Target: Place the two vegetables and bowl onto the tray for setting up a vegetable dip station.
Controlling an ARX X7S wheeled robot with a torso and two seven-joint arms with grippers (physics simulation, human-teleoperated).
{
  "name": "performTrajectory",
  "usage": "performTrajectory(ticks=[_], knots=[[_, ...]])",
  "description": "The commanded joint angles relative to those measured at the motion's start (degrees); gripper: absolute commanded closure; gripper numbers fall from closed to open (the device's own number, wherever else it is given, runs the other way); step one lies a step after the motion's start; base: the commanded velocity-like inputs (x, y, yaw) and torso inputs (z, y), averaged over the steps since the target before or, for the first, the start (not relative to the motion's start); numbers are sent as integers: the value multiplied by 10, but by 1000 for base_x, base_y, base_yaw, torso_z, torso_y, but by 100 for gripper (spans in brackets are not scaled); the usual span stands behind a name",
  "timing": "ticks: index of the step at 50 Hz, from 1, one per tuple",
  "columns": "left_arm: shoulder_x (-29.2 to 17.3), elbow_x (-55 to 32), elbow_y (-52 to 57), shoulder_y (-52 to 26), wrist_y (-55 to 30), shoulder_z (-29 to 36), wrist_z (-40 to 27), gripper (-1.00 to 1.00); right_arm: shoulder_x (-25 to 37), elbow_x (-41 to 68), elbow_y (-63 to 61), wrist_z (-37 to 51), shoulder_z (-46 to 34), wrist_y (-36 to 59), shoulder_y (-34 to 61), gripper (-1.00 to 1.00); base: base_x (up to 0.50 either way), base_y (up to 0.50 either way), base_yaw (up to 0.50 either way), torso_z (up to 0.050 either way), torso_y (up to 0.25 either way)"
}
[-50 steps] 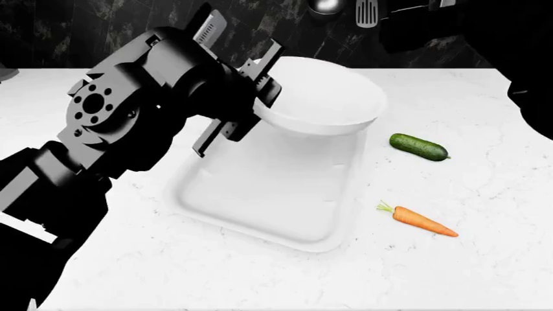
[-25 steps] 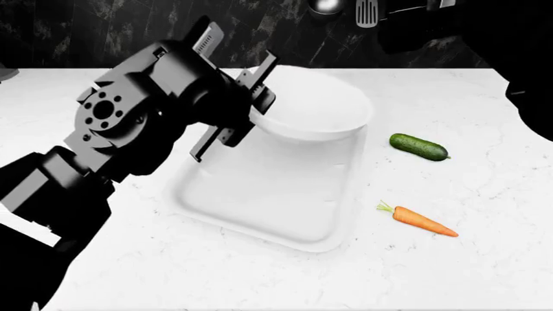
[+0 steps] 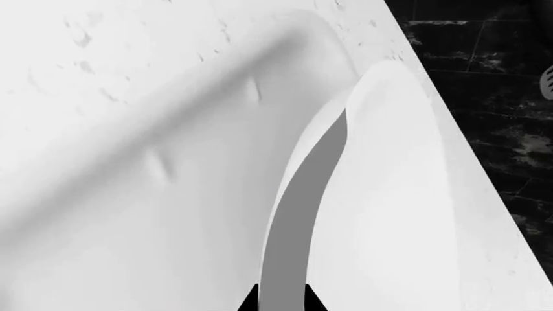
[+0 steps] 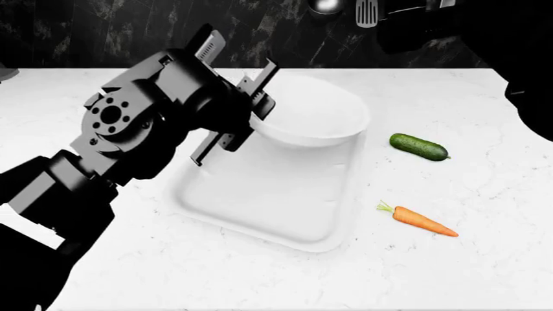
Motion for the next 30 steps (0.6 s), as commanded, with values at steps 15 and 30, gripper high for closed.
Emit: performTrajectory(ticks=[15,30], knots=[[2,2,-11,4,0,0,7,-100,1,1,-1,0,-5,-4,3,-100,0,0,0,0,0],[1,1,-5,8,4,0,2,-100,4,4,0,-1,-6,-5,7,-100,0,0,0,0,0]])
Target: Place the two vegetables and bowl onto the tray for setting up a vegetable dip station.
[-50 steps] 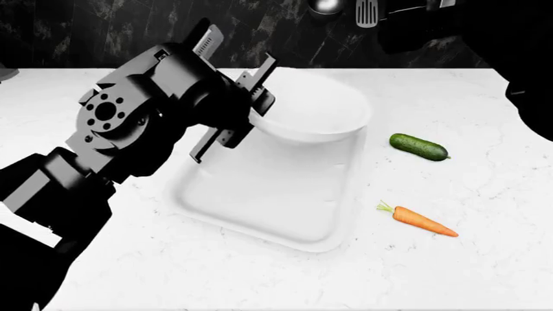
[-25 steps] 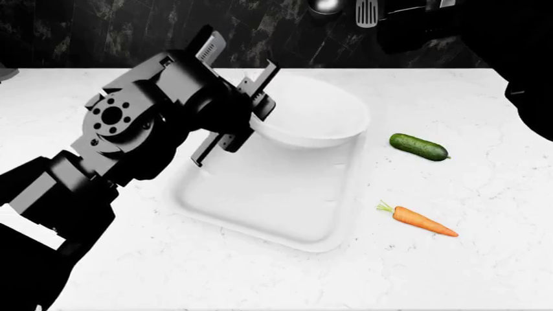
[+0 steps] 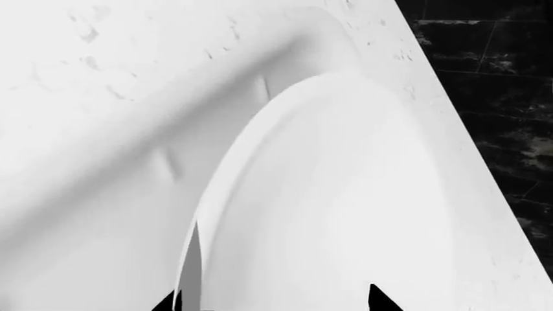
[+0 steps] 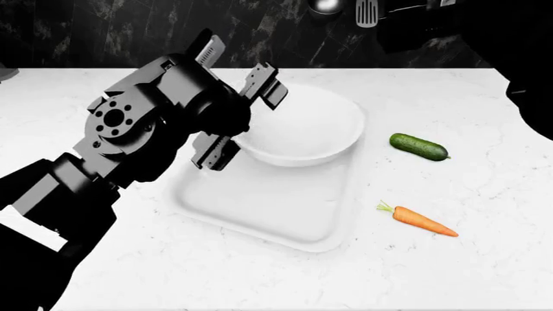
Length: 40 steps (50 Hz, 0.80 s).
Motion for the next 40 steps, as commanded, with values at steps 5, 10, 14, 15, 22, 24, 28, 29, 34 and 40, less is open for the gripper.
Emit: performTrajectory(ticks=[5,10,14,15,22,24,28,29,34,40], knots=[[-2,2,8,-1,5,-1,-6,-100,2,2,1,0,-2,-2,4,-100,0,0,0,0,0],[-12,24,19,-9,8,11,-18,-100,2,3,2,1,-2,-3,4,-100,0,0,0,0,0],[-29,52,25,-43,-23,38,-41,-100,2,3,2,1,-3,-3,5,-100,0,0,0,0,0],[-38,68,28,-59,-49,57,-53,-100,3,3,1,1,-3,-4,4,-100,0,0,0,0,0],[-77,134,63,-125,-126,108,-75,-100,3,4,2,1,-4,-5,5,-100,0,0,0,0,1],[-87,150,77,-140,-141,116,-75,-100,4,5,1,3,-4,-5,6,-100,0,0,0,0,0],[-105,165,103,-154,-153,121,-83,-100,5,5,0,3,-4,-6,5,-100,0,0,0,0,0],[-113,178,115,-161,-155,124,-85,-100,5,5,-1,3,-4,-6,5,-100,0,0,0,0,0],[-154,201,174,-173,-156,114,-75,-100,6,7,0,5,-5,-7,4,-100,0,0,0,0,0],[-208,221,221,-183,-149,88,-34,-100,3,3,3,2,-14,-7,-9,-100,0,0,0,0,0]])
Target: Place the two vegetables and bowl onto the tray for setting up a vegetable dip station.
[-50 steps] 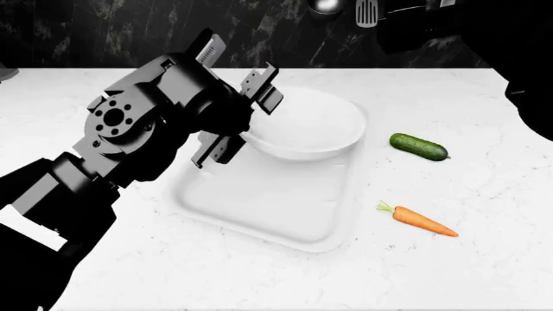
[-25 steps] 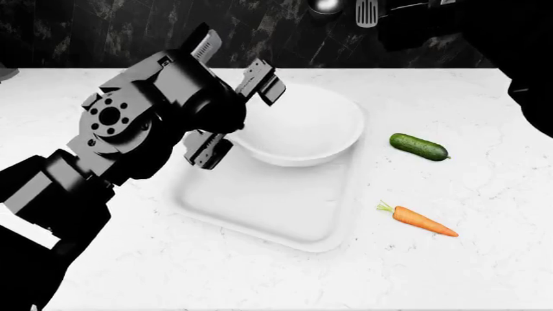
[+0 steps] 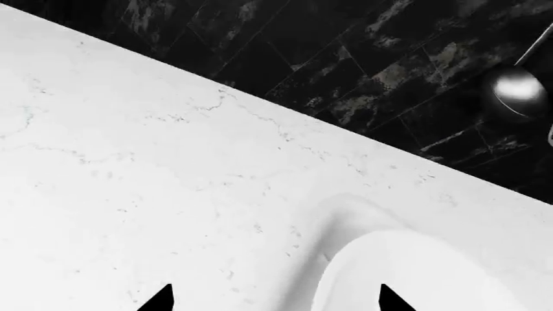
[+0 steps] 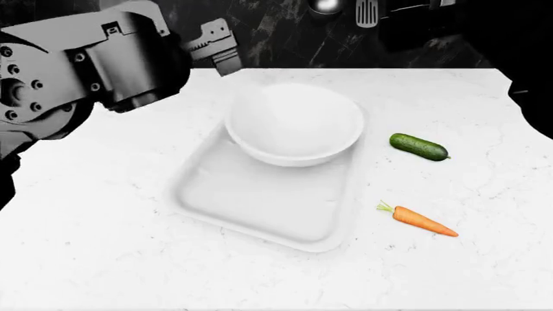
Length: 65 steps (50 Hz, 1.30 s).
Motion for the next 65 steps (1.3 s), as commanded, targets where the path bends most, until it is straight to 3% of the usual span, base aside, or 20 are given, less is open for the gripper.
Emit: performTrajectory(ticks=[1,12,25,29,31,33,35,38,40,41,50,55,65], knots=[[-91,62,90,-40,-22,-13,50,-100,-4,-5,4,-3,-11,-1,-13,-100,0,0,0,0,0],[-159,148,145,-15,29,-62,239,-100,-4,22,50,-12,-42,56,33,-100,0,0,0,0,0],[-188,181,151,-33,42,-79,237,-100,52,136,113,37,-66,87,27,-100,0,0,0,0,0],[-192,180,162,-37,44,-85,239,-100,51,154,116,-46,-36,82,9,-100,0,0,0,0,0],[-194,177,167,-38,45,-88,240,-100,63,153,111,-38,-37,78,-5,-100,0,0,0,0,0],[-194,177,168,-38,46,-90,240,-100,67,138,104,-56,-36,83,-13,-100,0,0,0,0,0],[-196,177,171,-39,46,-92,240,-100,74,83,79,-129,-32,104,-20,-100,0,0,0,0,0],[-196,181,172,-39,47,-92,241,-100,84,94,89,-140,-24,92,-36,-100,0,0,0,0,0],[-196,177,173,-39,47,-94,242,-100,92,70,84,-182,-23,105,-40,-100,0,0,0,0,0],[-196,175,174,-38,49,-95,244,-100,96,12,68,-249,-25,109,-40,-100,0,0,0,0,0],[-196,169,179,-39,48,-100,242,-100,120,-147,90,-463,-72,95,-22,-100,0,0,0,0,0],[-196,169,183,-41,46,-101,242,-100,129,-118,132,-458,-78,129,-16,-100,0,0,0,0,0],[-193,174,182,-37,46,-101,245,-100,114,-184,186,-534,-132,135,-1,-100,0,0,0,0,0]])
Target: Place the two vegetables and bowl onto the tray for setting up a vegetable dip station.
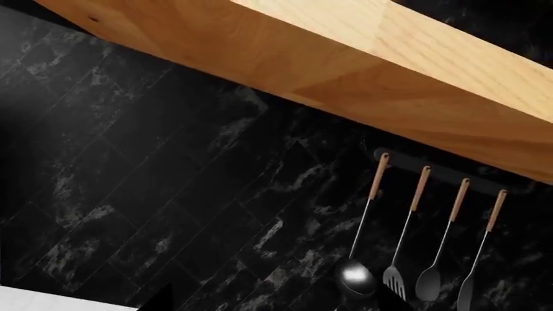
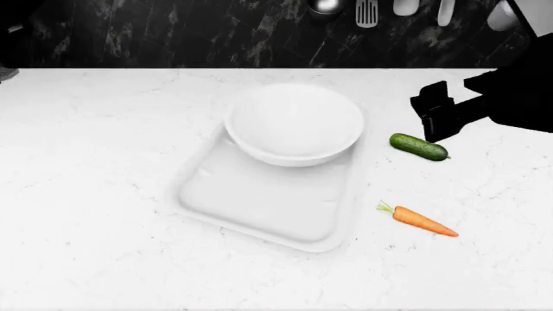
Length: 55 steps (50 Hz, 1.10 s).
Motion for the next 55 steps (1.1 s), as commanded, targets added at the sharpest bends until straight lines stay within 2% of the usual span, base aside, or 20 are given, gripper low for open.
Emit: performTrajectory(ticks=[1,19,32,43,50,55], knots=[[2,4,3,3,0,-1,4,-100,-1,-98,46,-135,-72,8,8,-100,0,0,0,0,0],[6,10,8,3,-7,1,-2,-100,-29,-264,123,-284,-210,-38,53,-100,0,0,0,0,0],[13,13,10,9,-8,4,-2,-100,-73,-338,196,-343,-270,-84,75,-100,0,0,0,0,0],[13,15,15,10,-12,4,-3,-100,-127,-419,292,-440,-346,-153,101,-100,0,0,0,0,0],[14,19,15,10,-14,4,-3,-100,-160,-419,359,-453,-333,-179,98,-100,0,0,0,0,0],[14,18,14,10,-14,2,-3,-100,-161,-417,347,-447,-334,-185,83,-100,0,0,0,0,0]])
